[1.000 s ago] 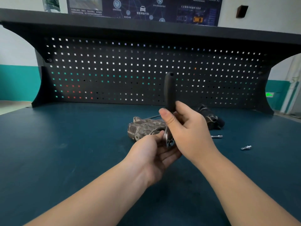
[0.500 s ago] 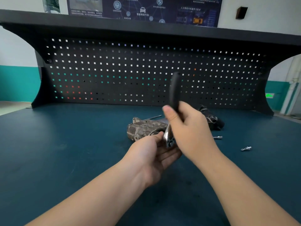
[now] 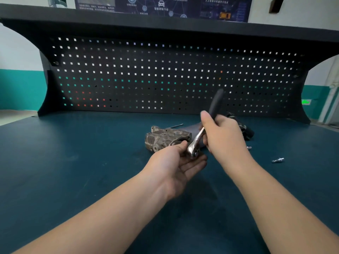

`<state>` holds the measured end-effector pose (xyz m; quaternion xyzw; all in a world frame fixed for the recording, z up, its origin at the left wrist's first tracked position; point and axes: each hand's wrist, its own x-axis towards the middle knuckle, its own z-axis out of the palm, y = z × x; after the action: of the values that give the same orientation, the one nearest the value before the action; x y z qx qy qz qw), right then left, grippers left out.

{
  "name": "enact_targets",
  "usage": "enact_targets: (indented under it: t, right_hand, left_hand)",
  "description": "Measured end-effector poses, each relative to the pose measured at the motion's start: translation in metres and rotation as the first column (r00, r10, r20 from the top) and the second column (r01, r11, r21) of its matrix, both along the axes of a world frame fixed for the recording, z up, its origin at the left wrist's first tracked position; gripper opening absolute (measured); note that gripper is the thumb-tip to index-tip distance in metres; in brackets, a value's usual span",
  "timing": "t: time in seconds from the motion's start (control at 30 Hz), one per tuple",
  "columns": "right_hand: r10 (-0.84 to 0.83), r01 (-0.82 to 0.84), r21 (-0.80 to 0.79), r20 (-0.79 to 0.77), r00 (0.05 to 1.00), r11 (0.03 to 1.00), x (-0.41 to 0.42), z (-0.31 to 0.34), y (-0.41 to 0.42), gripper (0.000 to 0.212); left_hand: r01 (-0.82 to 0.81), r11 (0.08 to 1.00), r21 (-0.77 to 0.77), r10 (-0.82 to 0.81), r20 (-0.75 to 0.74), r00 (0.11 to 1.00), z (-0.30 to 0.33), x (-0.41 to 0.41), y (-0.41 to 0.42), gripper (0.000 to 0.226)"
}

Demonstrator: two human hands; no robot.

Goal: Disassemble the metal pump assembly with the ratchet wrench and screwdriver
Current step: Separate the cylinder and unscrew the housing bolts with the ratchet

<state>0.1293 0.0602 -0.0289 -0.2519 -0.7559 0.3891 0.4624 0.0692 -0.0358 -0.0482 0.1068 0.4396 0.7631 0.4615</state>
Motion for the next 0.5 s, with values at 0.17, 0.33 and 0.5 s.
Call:
enact_targets:
  t: [0.17, 0.33, 0.5]
  right_hand:
    - [0.166, -0.145, 0.432, -0.011, 0.986, 0.89, 0.002, -0.002, -0.014, 0.03]
    - [0.015, -0.001, 0.259, -0.052, 0.999, 0.966, -0.003, -0.004, -0.013, 0.04]
    - [0.075, -0.06, -0.636, -0.004, 0.997, 0.769, -0.003, -0.004, 0.007, 0.035]
  left_hand:
    - [0.035, 0.999, 0.016, -0.035, 0.007, 0.999, 0.001, -0.001, -0.002, 0.028]
    - [0.042, 0.999, 0.006, -0.042, 0.012, 0.999, 0.001, -0.002, -0.003, 0.021]
    - [0.053, 0.998, -0.029, -0.053, -0.009, 0.999, 0.0, -0.003, -0.001, 0.023]
